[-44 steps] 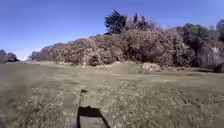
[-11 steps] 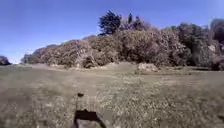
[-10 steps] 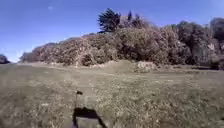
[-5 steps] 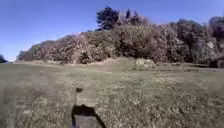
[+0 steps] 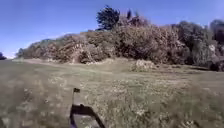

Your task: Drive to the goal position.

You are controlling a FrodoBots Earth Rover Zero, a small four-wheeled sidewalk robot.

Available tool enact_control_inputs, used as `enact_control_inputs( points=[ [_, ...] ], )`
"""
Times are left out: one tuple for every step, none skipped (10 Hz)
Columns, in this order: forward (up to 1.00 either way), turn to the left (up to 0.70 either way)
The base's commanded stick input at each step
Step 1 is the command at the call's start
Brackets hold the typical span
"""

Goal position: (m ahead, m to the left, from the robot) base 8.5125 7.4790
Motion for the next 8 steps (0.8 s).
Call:
enact_control_inputs(
  points=[
    [0.04,0.00],
    [0.04,0.00],
    [0.04,0.00],
    [0.21,0.00],
    [0.50,0.00],
    [0.70,0.00],
    [0.70,0.00],
    [0.70,0.00]
  ],
)
